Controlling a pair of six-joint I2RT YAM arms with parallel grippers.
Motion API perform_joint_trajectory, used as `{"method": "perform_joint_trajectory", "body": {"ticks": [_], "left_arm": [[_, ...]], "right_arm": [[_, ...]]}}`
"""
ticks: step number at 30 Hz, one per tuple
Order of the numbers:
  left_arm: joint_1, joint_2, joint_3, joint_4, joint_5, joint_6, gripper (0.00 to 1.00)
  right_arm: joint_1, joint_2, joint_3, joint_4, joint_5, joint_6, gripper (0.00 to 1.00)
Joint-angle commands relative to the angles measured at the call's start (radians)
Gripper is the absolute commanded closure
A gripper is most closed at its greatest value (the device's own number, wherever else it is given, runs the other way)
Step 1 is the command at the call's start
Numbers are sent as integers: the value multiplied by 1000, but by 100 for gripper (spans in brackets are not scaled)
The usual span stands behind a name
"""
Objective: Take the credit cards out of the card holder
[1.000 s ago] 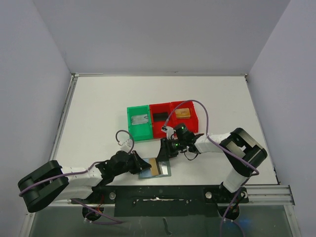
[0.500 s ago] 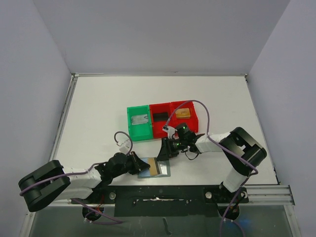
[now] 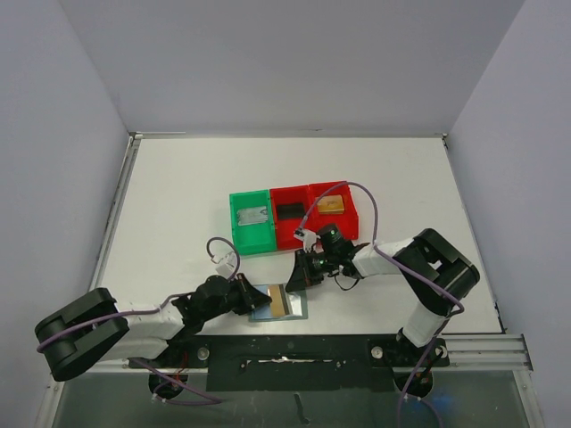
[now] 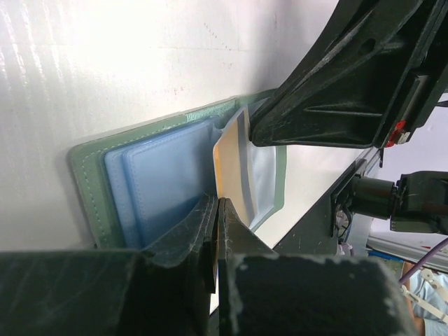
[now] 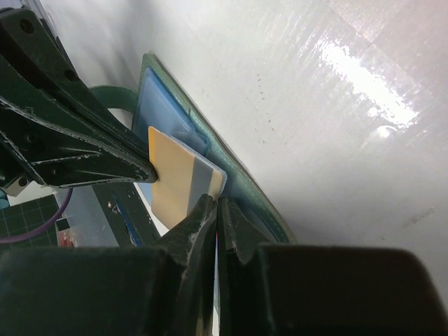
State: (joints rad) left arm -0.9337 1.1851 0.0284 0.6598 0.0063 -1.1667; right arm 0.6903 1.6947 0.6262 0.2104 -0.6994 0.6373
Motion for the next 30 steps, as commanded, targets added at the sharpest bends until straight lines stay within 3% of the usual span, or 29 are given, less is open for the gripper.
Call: {"method": "perform_joint_trajectory", "body": {"ticks": [1,8,12,15,23,30], "left_arm": [[9,-37,-9,-53,-29,28,100],[13,-67,-13,-80,-27,33,100],[13,-65,-12,-67,-16,45,100],[15,-49,-12,-37,-3,59,100],[16,-12,-52,131,13,80,100],[16,7,-45,180,36,116,100]], "right_arm": [[-8,-40,-22,-7,19,-12,100],[-20,-65,-25,-35,44,-15,97],[-20,-52,-11,-31,42,-7,67],[-13,-32,5,-28,49,-2,58],[2,10,25,-25,38,-7,56],[14,10,20,17,-1,-10,60]]}}
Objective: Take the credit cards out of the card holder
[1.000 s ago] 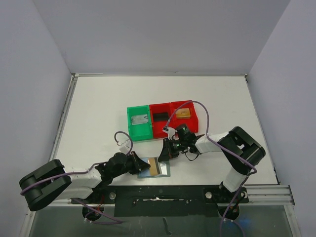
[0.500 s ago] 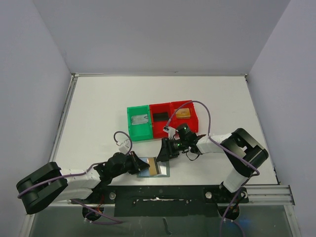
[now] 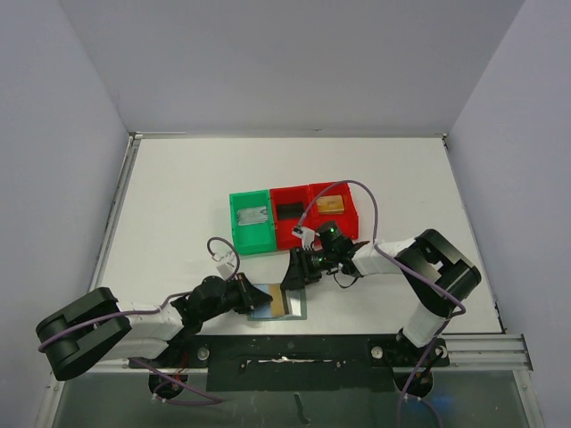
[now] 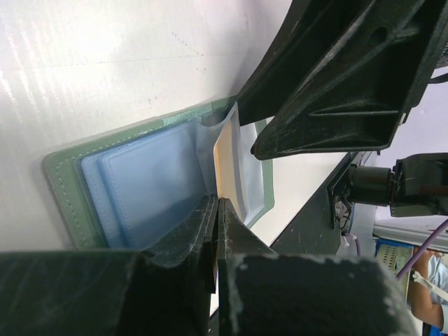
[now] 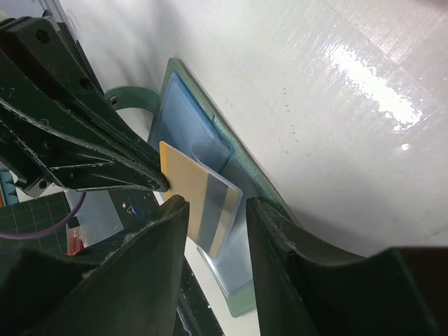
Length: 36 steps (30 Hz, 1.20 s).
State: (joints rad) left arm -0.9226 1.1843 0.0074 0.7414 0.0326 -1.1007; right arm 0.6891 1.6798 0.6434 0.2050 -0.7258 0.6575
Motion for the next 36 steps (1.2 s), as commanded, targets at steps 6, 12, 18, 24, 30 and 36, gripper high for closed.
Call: {"method": "perform_joint_trajectory", "body": {"ticks": [6,12,18,24,30,36], "left_arm": [[6,0,-25,75,-1,45,100],[8,-23,-20,21,-13,39,100],[8,-69,-18,-54,-31,35,100],[13,-119,-5,-151,-42,38,100],[18,-120,50,-251,-32,51,100],[20,-107,99,-327,-17,58,100]], "right_arm": [[13,12,-18,34,10,-42,82],[3,-5,-31,33,17,-44,96],[-35,-14,-68,17,28,-48,100],[-42,-43,-68,-30,47,-62,100],[-41,-68,-47,-112,99,-77,100],[-41,-114,-12,-262,214,-91,98]]}}
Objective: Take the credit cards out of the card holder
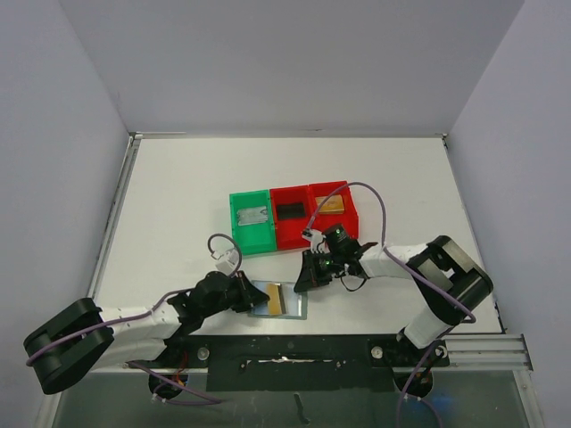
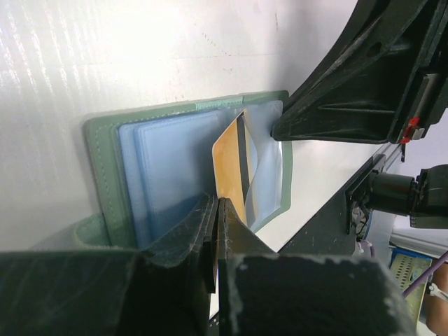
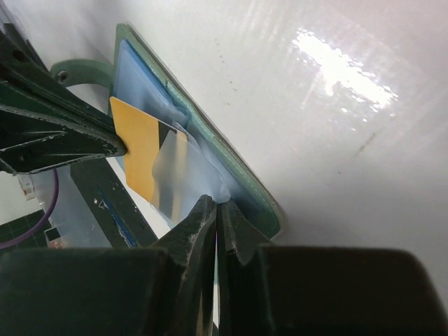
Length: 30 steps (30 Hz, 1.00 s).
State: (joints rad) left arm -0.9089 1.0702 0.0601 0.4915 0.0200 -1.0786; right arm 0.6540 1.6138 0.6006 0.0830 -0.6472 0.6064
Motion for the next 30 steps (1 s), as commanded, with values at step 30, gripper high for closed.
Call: {"method": "perform_joint_trajectory", "body": {"ticks": [30], "left_arm": [[17,76,115,-66,54,26,99]], "right_arm": [[169,-36,158,-130,101,-63,70]]}}
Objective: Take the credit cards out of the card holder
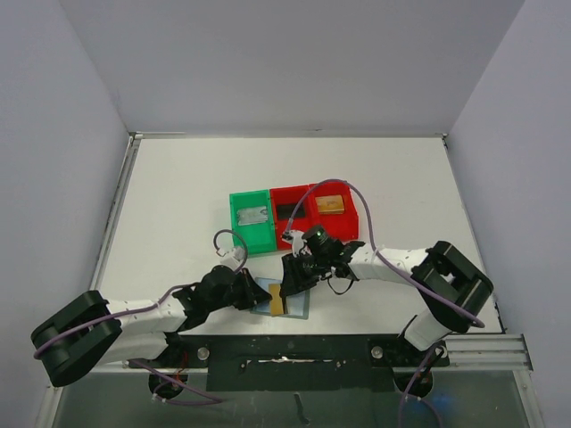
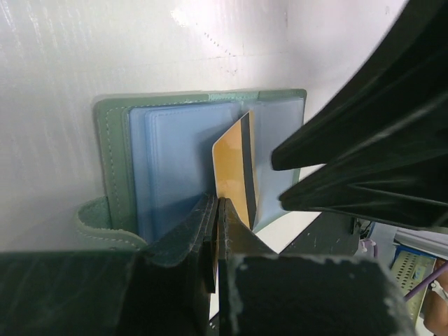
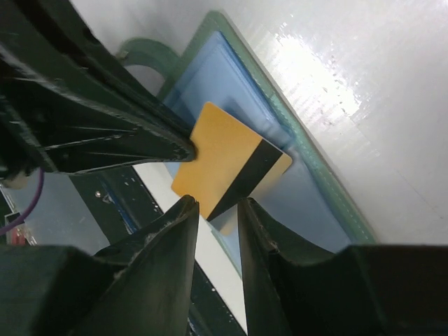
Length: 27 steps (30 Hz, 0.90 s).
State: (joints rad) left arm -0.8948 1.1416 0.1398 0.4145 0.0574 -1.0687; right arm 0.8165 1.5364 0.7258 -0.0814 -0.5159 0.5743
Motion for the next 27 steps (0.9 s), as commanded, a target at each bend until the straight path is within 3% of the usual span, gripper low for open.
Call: {"method": "perform_joint_trajectory", "body": {"ticks": [1,9,17,20,23,27], "left_arm": [[3,2,34,11,17,16,99],[4,3,15,78,47,-13,89],[4,59,-23,253,108,-71,81],[4,75,-18,258,116,-77,85],[4,46,-15,201,86,-86,99],[3,-47,2,45,17,-72,100]], "right_arm": [[7,52,31,26,-25,-35,70],[-14,98,-9,24,-36,-41,76],[-22,107,-27,41,-55,-39,78],[-27,101,-28,33,-49,-43,79],[-44,77,-33,26,-31,-41,79],[-80,23,-34,-2,-3,-35,78]]}}
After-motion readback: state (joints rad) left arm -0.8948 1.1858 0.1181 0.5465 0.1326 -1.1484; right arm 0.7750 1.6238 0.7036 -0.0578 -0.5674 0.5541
